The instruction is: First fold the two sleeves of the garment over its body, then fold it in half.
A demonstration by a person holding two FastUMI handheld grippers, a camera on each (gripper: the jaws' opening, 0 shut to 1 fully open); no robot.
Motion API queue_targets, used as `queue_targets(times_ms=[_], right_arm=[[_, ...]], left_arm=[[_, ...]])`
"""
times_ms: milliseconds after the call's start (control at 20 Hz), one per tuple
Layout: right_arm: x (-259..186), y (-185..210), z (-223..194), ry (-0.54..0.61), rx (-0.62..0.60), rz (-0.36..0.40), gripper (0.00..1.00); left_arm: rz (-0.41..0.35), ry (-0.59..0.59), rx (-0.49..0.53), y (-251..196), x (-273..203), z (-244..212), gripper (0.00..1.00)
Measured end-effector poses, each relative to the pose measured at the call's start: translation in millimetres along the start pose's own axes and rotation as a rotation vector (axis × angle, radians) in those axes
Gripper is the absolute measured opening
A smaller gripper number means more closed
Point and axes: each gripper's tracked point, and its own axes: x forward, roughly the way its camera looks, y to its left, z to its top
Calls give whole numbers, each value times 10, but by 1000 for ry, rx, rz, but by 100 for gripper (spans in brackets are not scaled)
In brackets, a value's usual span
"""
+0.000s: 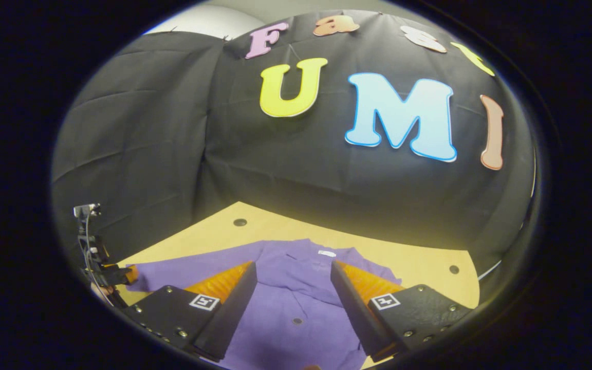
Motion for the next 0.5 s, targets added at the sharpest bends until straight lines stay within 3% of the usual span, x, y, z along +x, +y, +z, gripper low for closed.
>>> queue_targets(times_ms=[200, 500], right_arm=[[-101, -110, -85, 21, 16, -27, 91], [-104, -22, -149, 42, 35, -3, 91]], left_arm=[[9, 76, -24, 112, 113, -214, 95], [21, 101, -6, 49, 183, -277, 95]])
